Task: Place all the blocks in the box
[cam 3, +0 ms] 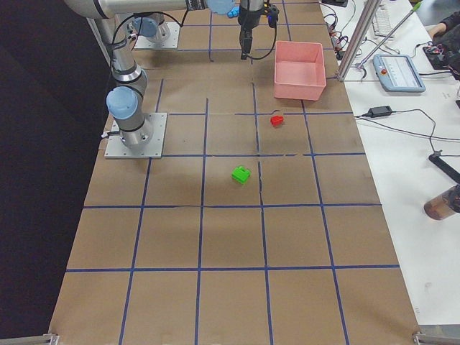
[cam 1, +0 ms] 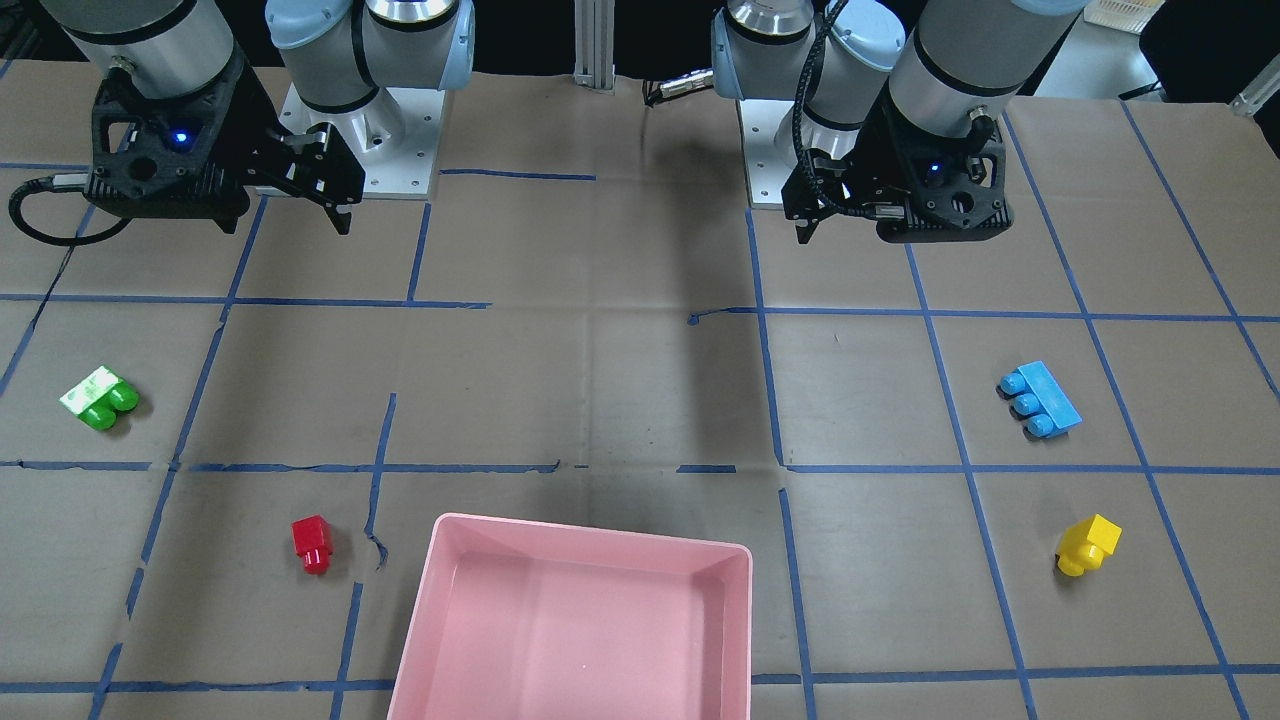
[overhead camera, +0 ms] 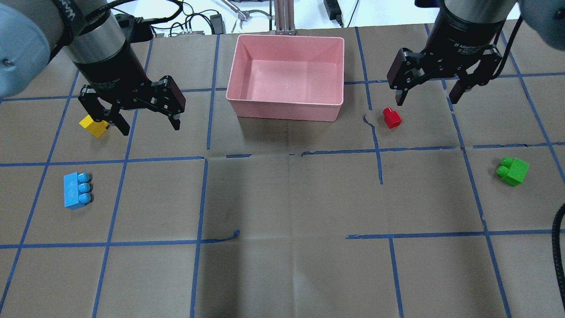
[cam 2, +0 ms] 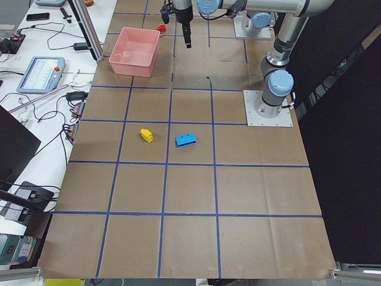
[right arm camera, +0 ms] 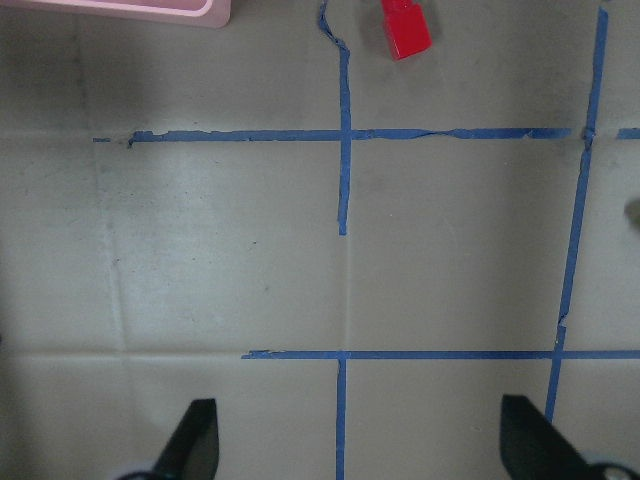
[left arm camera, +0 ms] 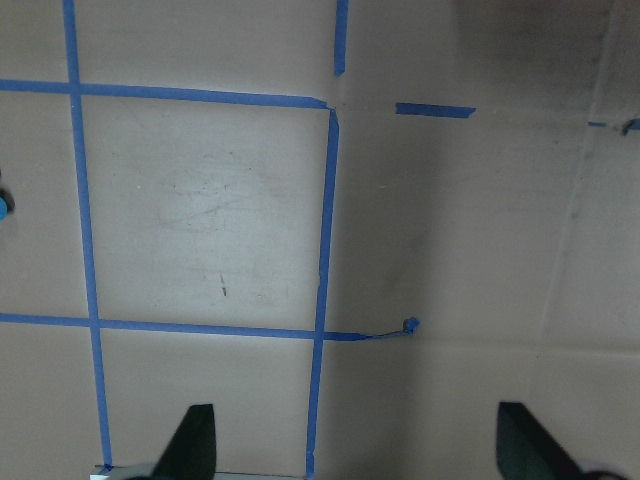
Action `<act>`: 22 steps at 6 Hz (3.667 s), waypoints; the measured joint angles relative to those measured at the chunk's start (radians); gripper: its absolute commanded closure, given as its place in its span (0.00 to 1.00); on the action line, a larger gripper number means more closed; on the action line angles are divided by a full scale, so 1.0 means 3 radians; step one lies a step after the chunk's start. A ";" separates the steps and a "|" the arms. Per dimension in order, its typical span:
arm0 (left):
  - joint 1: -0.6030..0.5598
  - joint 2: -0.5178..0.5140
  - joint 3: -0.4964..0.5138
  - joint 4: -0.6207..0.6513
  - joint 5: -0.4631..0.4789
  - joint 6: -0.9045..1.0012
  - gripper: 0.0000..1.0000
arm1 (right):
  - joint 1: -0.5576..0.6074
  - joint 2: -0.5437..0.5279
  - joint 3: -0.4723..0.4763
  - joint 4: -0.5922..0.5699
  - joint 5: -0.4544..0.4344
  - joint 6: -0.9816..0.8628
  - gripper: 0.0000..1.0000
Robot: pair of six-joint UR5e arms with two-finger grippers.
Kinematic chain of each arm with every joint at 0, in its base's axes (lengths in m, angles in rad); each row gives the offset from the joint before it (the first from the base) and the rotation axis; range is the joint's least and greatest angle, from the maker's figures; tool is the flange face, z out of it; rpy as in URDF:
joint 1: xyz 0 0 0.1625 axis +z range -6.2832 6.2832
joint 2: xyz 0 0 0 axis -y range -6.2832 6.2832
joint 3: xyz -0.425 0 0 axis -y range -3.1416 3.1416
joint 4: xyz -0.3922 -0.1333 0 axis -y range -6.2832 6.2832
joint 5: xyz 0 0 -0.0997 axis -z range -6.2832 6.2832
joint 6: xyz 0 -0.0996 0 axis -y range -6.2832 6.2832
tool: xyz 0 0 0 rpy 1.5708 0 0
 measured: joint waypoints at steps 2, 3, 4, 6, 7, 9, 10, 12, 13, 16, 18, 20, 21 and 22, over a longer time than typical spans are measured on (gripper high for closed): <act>0.0000 0.0009 0.0005 0.0004 0.0000 0.0007 0.00 | 0.0001 0.0012 0.0001 0.0003 -0.0005 0.0002 0.00; 0.0001 0.0013 0.0006 0.0010 0.0009 0.0011 0.00 | -0.0003 0.0031 0.0002 -0.0004 -0.0009 -0.0014 0.00; 0.0003 0.0018 0.0004 0.0015 0.0018 0.0012 0.00 | -0.0023 0.0065 0.0004 -0.0020 -0.0014 -0.0063 0.00; 0.0004 0.0022 -0.0003 0.0018 0.0015 -0.0014 0.00 | -0.0062 0.0098 0.0005 -0.0055 -0.0021 -0.0235 0.00; 0.0017 0.0022 -0.0009 0.0016 0.0023 -0.0008 0.00 | -0.0077 0.0102 0.0001 -0.0063 -0.0023 -0.0261 0.00; 0.0037 0.0015 -0.0015 0.0025 0.0025 0.0012 0.00 | -0.0330 0.0107 -0.0007 -0.0056 -0.0015 -0.0334 0.00; 0.0039 0.0013 -0.0015 0.0026 0.0032 0.0014 0.00 | -0.0530 0.0129 -0.0013 -0.0059 -0.0014 -0.0488 0.00; 0.0068 0.0056 -0.0020 0.0019 0.0057 0.0058 0.00 | -0.0881 0.0218 -0.0020 -0.0153 -0.0025 -0.0746 0.00; 0.0200 0.0064 -0.0043 0.0017 0.0058 0.0171 0.00 | -0.1080 0.0301 -0.0020 -0.0327 -0.0137 -0.0894 0.00; 0.1337 -0.0002 -0.0300 0.0186 0.0039 0.0750 0.01 | -0.1621 0.0603 0.0016 -0.0830 -0.0380 -0.0913 0.00; 0.1885 -0.0231 -0.0602 0.0755 0.0050 0.0944 0.04 | -0.1704 0.0721 0.0069 -0.0908 -0.0392 -0.0518 0.00; 0.2135 -0.0562 -0.0783 0.1376 0.0062 0.0931 0.02 | -0.1762 0.0778 0.0180 -0.0965 -0.0393 -0.0444 0.01; 0.2166 -0.0724 -0.0847 0.1674 0.0064 0.0908 0.02 | -0.1848 0.0862 0.0275 -0.1091 -0.0393 -0.0380 0.01; 0.2175 -0.0859 -0.0884 0.1910 0.0091 0.0895 0.02 | -0.1910 0.0928 0.0418 -0.1213 -0.0383 -0.0246 0.01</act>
